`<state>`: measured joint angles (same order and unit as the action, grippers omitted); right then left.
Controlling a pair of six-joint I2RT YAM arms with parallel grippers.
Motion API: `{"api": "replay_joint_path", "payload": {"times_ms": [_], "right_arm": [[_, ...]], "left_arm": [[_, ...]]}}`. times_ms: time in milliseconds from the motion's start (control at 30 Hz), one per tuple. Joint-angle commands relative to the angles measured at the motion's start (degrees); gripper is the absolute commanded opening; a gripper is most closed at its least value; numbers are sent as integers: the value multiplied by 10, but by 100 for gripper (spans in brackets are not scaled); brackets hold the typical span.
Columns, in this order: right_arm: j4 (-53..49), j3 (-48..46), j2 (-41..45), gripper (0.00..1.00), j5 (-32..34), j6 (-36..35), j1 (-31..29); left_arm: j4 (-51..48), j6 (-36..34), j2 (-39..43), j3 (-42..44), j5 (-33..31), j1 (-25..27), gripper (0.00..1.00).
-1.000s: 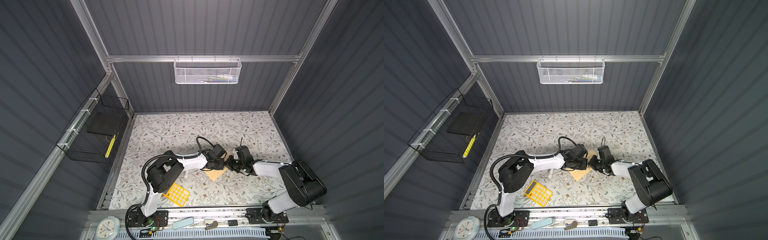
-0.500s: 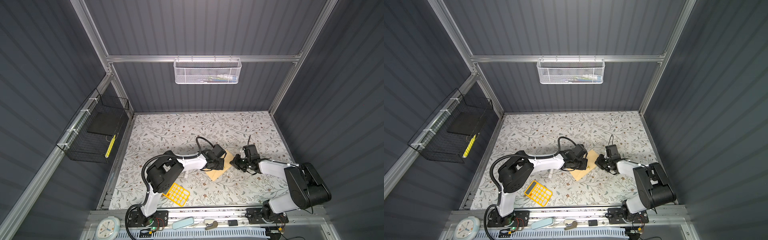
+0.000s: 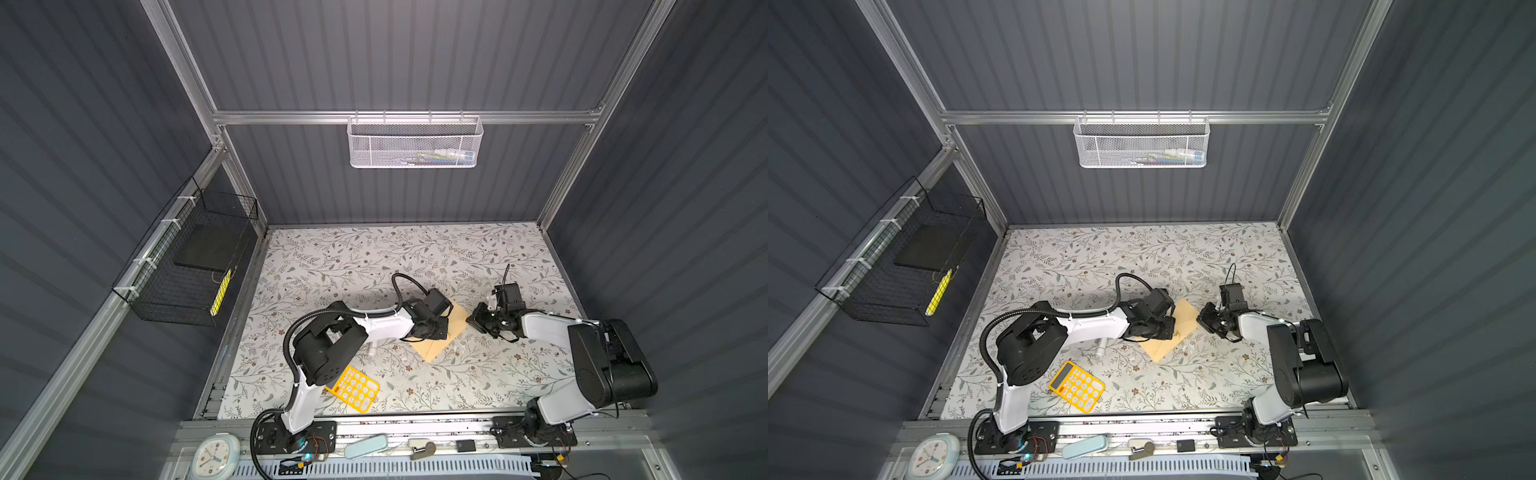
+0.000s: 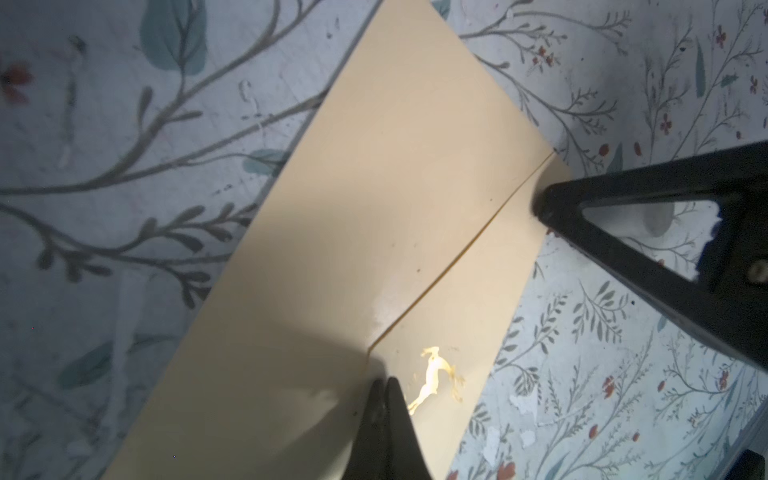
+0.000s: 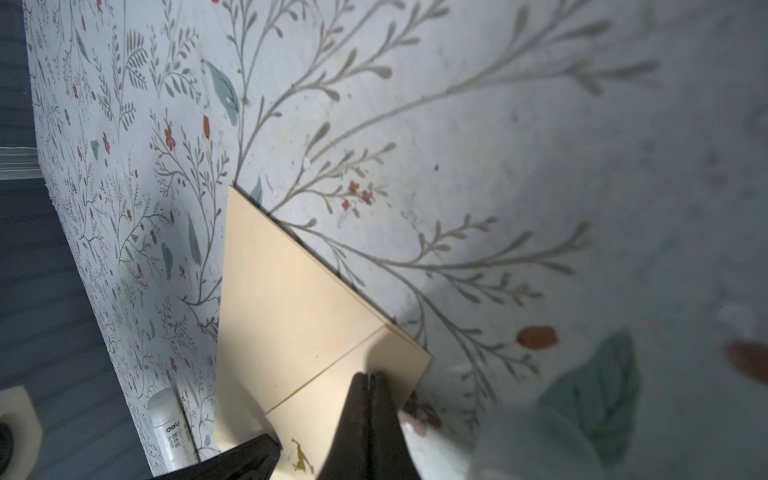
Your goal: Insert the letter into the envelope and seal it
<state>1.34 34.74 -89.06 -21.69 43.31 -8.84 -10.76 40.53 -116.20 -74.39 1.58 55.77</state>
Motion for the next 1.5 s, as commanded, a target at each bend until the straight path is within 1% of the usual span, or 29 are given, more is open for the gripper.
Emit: {"api": "replay_joint_path", "payload": {"times_ms": [0, 167, 333, 567, 700, 733, 800, 867, 900, 1000, 1200, 1233, 1300, 1367, 1400, 1467], "right_arm": [[-14, 8, -15, 0, -10, -8, 1], [10, -8, -17, 0, -32, 12, -7], [30, -26, -2, 0, -32, 39, -35], [40, -13, -2, 0, -31, 75, -92], [44, 2, 0, 0, -43, 84, -101], [31, 13, 3, 0, -48, 78, -99], [-1, 33, 20, 0, -50, 64, -96], [-34, 52, 53, 0, -50, 48, -88], [-52, 64, 68, 2, -49, 40, -82], [-121, 102, 111, 12, -45, 6, -55], [-222, 153, 188, 30, -46, -53, 6], [-233, 156, 204, 37, -49, -62, 16], [-263, 163, 236, 55, -46, -80, 30], [-283, 169, 279, 72, -40, -102, 41], [-286, 169, 293, 76, -42, -113, 44], [-294, 171, 338, 90, -45, -144, 45]], "left_arm": [[-41, -8, -38, 14, 7, -4, 5], [-40, -10, -42, 10, 8, -5, 4], [-35, -9, -41, 12, 11, -4, 4], [-16, -6, -35, 17, 19, -5, 5], [0, -2, -24, 22, 31, -5, 7], [2, -1, -16, 23, 32, -5, 9], [3, 2, 10, 26, 25, -5, 17], [3, 3, 45, 27, 20, -7, 36], [1, 3, 60, 26, 18, -8, 41], [-25, 0, 103, 11, -2, -11, 50], [-78, -8, 173, 3, -49, -27, 56], [-88, -12, 190, 5, -59, -31, 57], [-106, -23, 223, 10, -76, -39, 61], [-130, -44, 258, 12, -98, -47, 67], [-142, -52, 272, 12, -106, -52, 70], [-173, -76, 305, 11, -117, -65, 74]]}}
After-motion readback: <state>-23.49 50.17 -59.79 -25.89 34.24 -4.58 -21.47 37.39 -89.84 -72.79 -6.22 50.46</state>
